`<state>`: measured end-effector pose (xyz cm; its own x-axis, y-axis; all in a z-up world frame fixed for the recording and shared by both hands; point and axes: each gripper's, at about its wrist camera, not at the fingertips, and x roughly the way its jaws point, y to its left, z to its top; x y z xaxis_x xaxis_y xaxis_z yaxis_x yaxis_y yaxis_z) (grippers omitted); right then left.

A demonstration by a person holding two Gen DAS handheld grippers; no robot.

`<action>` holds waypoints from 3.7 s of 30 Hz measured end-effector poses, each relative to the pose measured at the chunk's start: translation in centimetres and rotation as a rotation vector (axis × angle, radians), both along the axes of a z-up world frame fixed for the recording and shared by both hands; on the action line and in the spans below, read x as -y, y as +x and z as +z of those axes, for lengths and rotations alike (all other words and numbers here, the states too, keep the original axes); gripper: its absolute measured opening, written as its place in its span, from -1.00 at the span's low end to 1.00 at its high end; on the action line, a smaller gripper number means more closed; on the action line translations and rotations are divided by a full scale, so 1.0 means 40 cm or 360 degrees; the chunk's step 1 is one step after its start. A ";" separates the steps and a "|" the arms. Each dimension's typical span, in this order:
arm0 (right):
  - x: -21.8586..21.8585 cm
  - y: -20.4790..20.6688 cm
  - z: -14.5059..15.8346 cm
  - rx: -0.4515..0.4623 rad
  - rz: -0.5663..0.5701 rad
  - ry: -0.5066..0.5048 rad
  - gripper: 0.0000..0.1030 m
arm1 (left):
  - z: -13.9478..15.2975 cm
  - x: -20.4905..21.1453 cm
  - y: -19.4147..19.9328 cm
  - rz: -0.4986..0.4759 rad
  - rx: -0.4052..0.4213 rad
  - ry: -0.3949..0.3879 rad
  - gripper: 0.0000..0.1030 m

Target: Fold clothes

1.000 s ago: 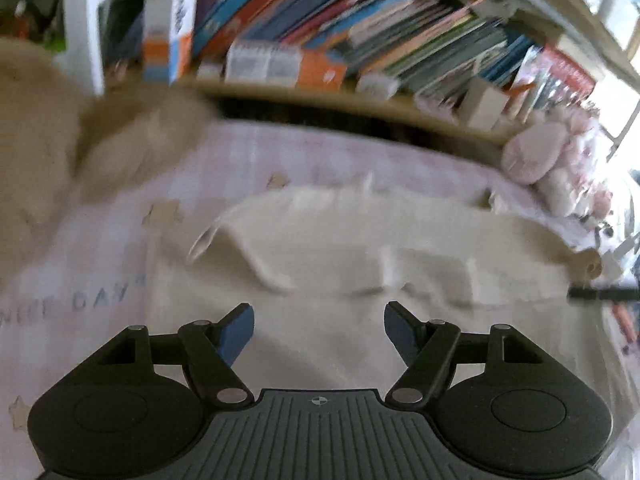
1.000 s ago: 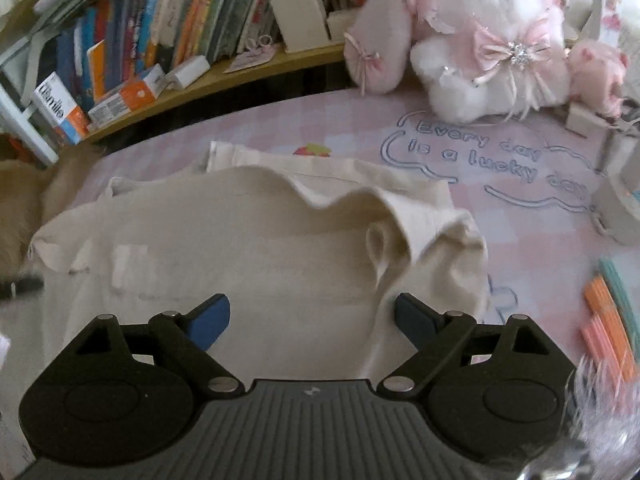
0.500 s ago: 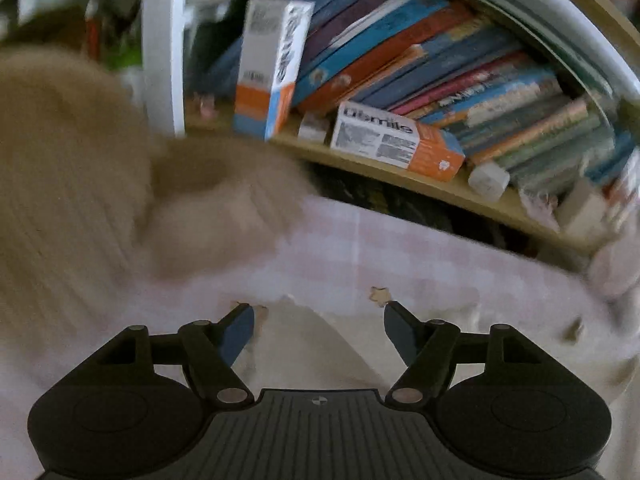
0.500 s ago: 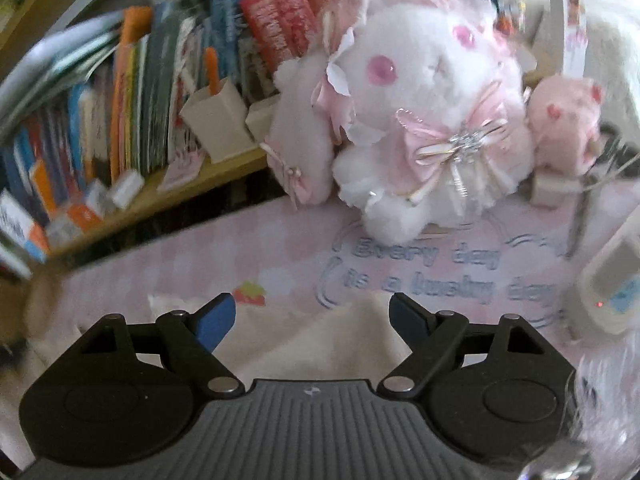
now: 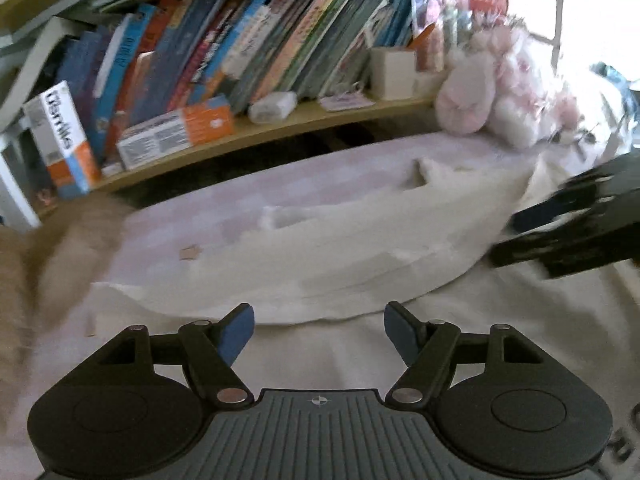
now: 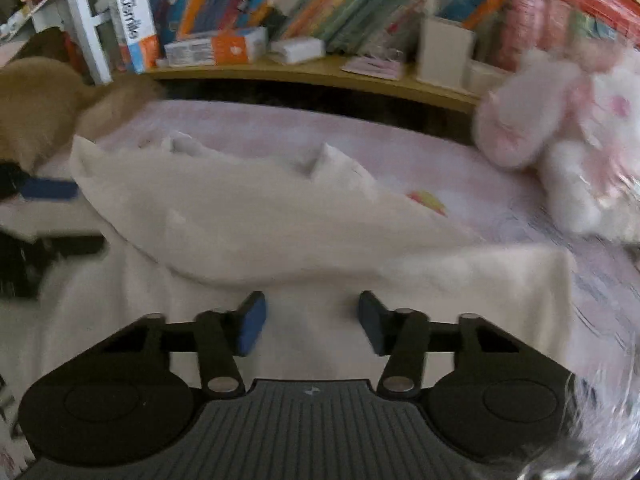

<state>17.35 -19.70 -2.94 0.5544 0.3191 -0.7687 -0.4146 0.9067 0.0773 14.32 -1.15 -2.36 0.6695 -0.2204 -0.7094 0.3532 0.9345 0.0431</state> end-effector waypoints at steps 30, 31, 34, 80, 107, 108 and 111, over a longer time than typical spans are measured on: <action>0.291 0.053 0.002 0.0113 -0.0593 -0.0116 -0.07 | -0.009 -0.072 -0.053 0.0206 0.0028 -0.0073 0.45; 0.299 0.059 -0.006 0.0081 -0.0594 -0.0094 -0.18 | -0.023 -0.063 -0.081 0.0190 0.0014 -0.0059 0.45; 0.304 0.063 -0.007 0.0066 -0.0586 -0.0087 -0.90 | -0.064 -0.063 -0.127 0.0270 -0.0081 -0.0048 0.45; 0.367 -0.421 0.017 -0.0088 -0.0445 0.0033 -0.83 | -0.078 -0.431 -0.456 0.1358 -0.0231 -0.0662 -0.91; 0.304 -0.495 0.075 0.0215 -0.0304 -0.0130 -0.27 | 0.060 -0.202 -0.470 0.1072 -0.0016 -0.0219 -0.06; 0.295 -0.500 0.078 0.0233 -0.0295 -0.0130 -0.13 | 0.062 -0.180 -0.464 0.1014 -0.0040 -0.0198 -0.06; 0.280 -0.503 0.080 0.0259 -0.0300 -0.0127 0.13 | 0.056 -0.119 -0.456 0.0927 -0.0087 -0.0140 0.14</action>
<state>-2.79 -30.88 0.27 0.7165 0.1403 -0.6833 -0.2388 0.9697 -0.0513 -3.91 3.62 -0.10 0.6609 0.1129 -0.7419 -0.2195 0.9745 -0.0473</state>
